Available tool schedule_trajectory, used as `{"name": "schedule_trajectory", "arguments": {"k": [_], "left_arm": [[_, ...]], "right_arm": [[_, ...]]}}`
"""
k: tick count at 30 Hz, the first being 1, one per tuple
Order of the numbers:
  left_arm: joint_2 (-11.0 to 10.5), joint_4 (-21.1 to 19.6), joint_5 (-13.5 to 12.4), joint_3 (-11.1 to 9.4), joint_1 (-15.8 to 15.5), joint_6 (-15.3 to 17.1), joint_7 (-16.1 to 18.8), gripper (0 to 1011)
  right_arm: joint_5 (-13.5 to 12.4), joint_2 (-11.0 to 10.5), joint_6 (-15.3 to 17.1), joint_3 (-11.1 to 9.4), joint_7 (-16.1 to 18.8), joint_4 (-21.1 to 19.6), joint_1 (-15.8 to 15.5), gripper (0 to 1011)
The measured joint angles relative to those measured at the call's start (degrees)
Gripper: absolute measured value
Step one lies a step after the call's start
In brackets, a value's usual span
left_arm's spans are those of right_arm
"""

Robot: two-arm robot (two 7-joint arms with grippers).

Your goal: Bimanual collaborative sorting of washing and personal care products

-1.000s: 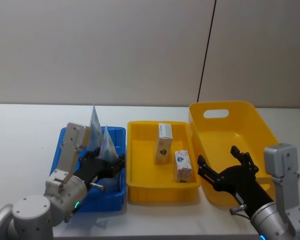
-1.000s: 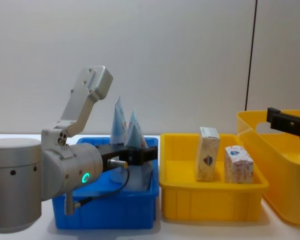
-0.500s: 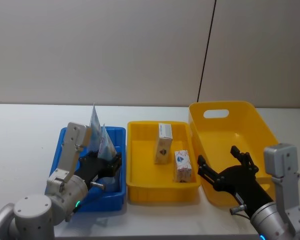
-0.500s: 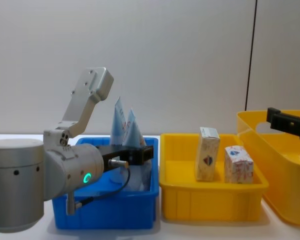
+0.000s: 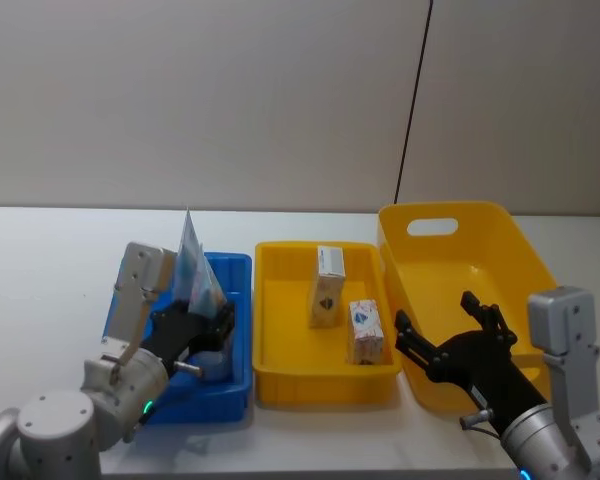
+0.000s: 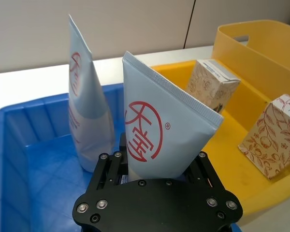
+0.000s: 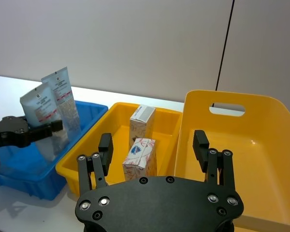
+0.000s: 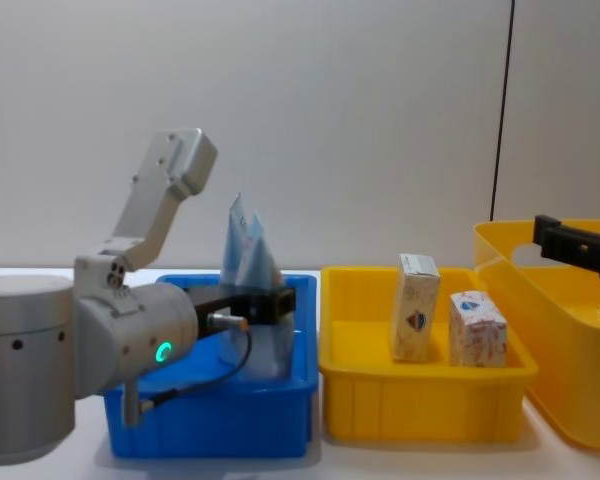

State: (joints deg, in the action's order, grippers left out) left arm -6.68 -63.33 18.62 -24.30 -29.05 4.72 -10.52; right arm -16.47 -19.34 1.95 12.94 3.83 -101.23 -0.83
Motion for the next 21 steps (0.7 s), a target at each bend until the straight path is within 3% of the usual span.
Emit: {"name": "schedule_trajectory", "arguments": {"k": [10, 21], "left_arm": [[-1.38, -4.13, 0.39, 1.89, 1.51, -0.15, 0.19, 429], [-1.62, -5.66, 1.27, 3.08, 1.84, 0.62, -0.67, 371]], "right_arm": [[0.00, 0.00, 0.00, 0.00, 0.00, 0.00, -0.01, 1003], [0.00, 0.00, 0.00, 0.00, 0.00, 0.00, 0.00, 1003]]}}
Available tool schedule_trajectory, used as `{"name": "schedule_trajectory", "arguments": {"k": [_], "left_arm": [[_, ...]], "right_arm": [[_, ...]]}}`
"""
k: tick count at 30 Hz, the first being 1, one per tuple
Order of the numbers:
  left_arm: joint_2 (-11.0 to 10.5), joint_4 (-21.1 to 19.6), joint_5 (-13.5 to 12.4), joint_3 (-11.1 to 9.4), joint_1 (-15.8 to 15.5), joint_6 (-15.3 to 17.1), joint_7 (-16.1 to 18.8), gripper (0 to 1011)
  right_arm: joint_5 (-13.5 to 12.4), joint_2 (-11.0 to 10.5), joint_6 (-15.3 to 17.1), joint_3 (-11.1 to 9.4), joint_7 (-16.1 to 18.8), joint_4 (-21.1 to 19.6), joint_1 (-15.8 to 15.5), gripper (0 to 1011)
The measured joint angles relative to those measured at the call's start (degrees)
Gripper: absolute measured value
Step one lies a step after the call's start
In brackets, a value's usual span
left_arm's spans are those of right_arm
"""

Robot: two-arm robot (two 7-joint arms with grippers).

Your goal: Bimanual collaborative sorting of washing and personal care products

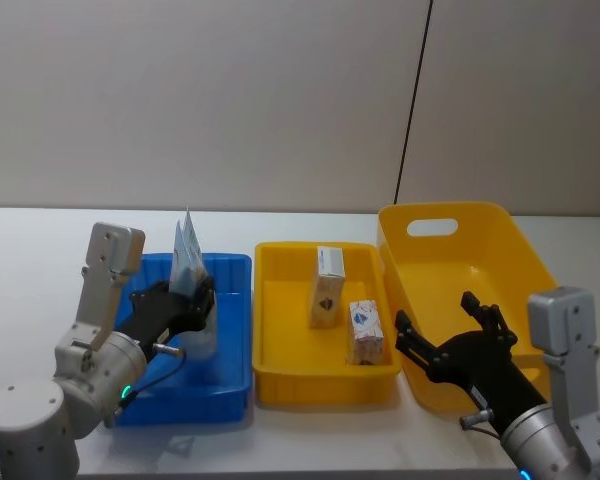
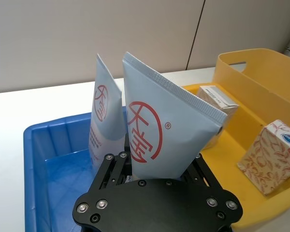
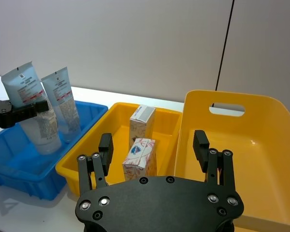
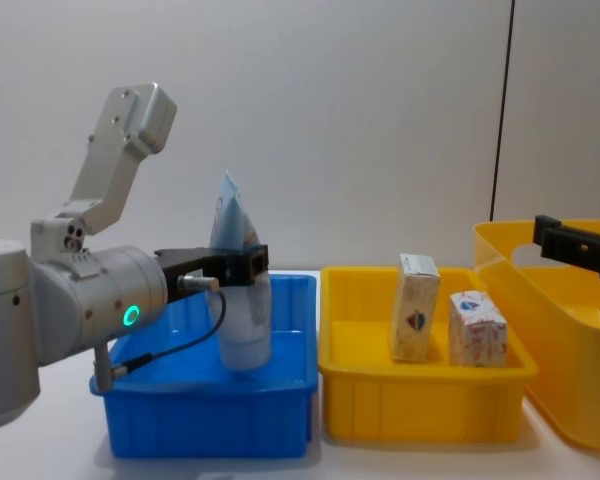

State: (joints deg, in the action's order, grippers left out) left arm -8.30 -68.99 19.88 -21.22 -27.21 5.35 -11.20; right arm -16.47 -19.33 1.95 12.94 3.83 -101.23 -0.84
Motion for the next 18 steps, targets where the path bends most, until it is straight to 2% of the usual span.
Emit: {"name": "schedule_trajectory", "arguments": {"k": [7, 18], "left_arm": [[-0.16, -0.57, 1.21, 0.48, -0.30, 1.00, -2.38, 360], [-1.12, -2.42, 5.02, 0.88, -1.13, 3.03, -9.05, 360]], "right_arm": [[0.00, 0.00, 0.00, 0.00, 0.00, 0.00, 0.00, 1003], [0.00, 0.00, 0.00, 0.00, 0.00, 0.00, 0.00, 1003]]}}
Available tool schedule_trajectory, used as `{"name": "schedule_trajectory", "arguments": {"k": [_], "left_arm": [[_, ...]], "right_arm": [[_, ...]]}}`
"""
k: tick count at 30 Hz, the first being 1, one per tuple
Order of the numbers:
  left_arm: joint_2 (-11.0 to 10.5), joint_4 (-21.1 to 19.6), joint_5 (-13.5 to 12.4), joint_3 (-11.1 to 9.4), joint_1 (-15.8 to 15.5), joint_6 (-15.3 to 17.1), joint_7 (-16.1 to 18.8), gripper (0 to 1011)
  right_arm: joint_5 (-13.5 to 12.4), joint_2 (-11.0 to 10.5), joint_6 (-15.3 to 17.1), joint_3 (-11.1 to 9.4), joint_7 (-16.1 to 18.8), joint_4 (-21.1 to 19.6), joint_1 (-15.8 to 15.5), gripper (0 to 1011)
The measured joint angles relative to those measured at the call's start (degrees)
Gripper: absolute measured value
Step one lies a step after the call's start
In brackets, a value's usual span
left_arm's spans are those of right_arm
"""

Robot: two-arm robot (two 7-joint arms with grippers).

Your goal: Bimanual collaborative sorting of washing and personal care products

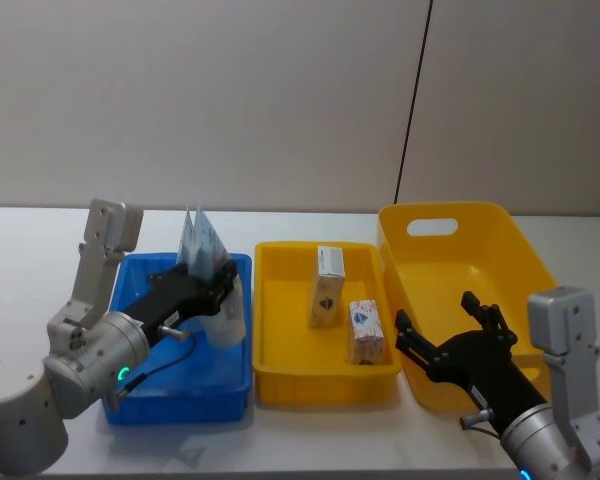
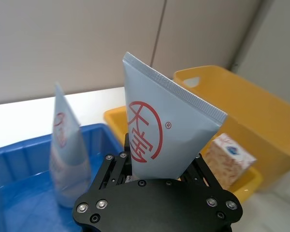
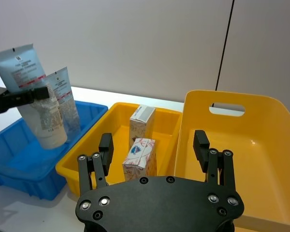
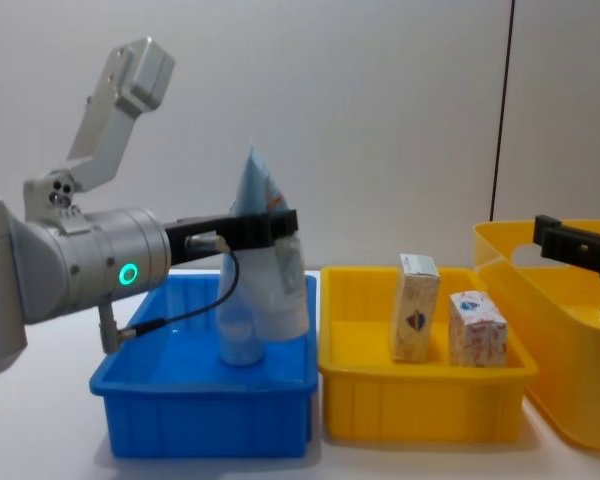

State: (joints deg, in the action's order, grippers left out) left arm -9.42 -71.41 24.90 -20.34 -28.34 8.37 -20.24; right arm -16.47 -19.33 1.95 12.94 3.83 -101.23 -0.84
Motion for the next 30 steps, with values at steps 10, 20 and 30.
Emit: {"name": "schedule_trajectory", "arguments": {"k": [10, 20, 30], "left_arm": [[-0.81, -1.22, 3.58, -0.43, -1.28, 1.50, -6.76, 360], [-1.18, -0.01, 4.71, -3.33, -3.99, 2.65, -12.62, 360], [-1.12, 1.13, 4.05, -5.23, -5.35, 2.74, -13.92, 360]], "right_arm": [[0.00, 0.00, 0.00, 0.00, 0.00, 0.00, 0.00, 1003], [0.00, 0.00, 0.01, 0.00, 0.00, 0.00, 0.00, 1003], [-1.93, -0.51, 4.12, -0.39, 1.70, -1.83, -0.10, 1003]]}}
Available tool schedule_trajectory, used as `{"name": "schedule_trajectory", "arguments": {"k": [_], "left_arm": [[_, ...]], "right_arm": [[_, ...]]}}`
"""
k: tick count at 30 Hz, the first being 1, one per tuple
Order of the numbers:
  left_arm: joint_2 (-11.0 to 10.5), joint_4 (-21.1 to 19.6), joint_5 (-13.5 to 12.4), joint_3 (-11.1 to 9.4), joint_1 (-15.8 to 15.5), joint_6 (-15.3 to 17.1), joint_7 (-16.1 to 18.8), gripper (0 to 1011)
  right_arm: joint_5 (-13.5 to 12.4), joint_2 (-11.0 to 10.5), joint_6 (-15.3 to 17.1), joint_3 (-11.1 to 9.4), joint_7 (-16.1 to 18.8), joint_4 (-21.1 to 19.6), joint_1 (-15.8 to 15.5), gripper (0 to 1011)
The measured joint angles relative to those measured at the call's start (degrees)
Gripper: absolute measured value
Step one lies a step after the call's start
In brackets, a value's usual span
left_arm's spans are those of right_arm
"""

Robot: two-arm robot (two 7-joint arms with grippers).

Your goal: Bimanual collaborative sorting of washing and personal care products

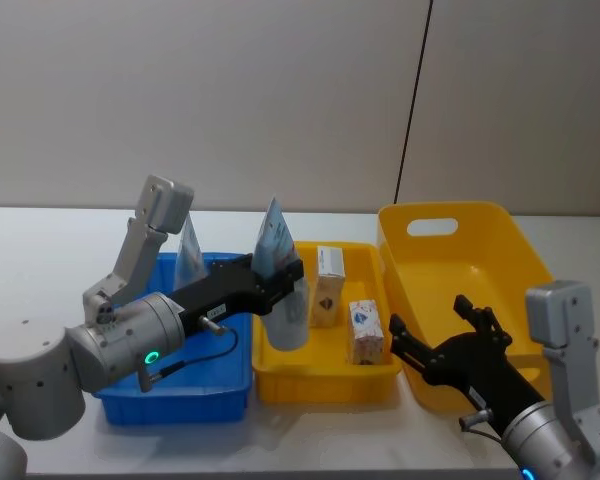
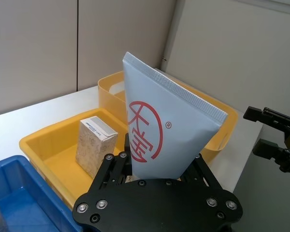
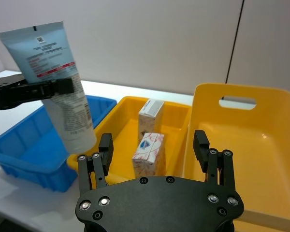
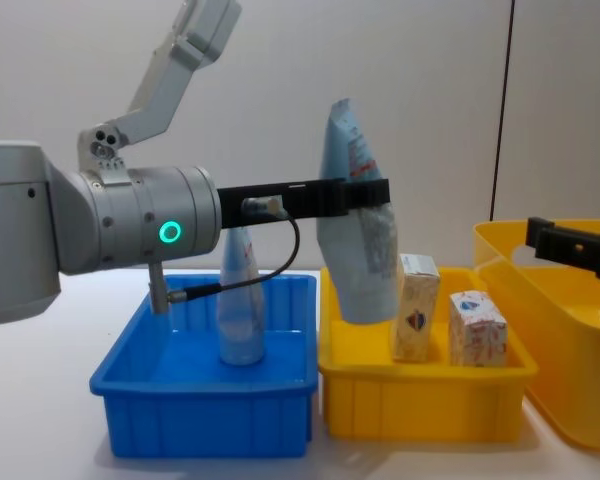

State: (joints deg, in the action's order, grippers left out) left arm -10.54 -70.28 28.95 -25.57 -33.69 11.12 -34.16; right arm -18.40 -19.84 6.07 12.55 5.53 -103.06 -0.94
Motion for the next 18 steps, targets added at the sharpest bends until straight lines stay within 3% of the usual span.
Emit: {"name": "schedule_trajectory", "arguments": {"k": [10, 18], "left_arm": [[0.03, 0.53, -0.32, -0.84, -0.62, 0.06, -0.57, 360], [0.06, 0.74, -0.45, -1.16, -0.85, 0.06, -0.79, 360]], "right_arm": [[-4.50, -1.11, 8.83, -0.29, 3.31, -2.33, 1.28, 1003], [-7.12, -1.62, 14.88, 1.32, 6.09, -1.40, 4.46, 1003]]}}
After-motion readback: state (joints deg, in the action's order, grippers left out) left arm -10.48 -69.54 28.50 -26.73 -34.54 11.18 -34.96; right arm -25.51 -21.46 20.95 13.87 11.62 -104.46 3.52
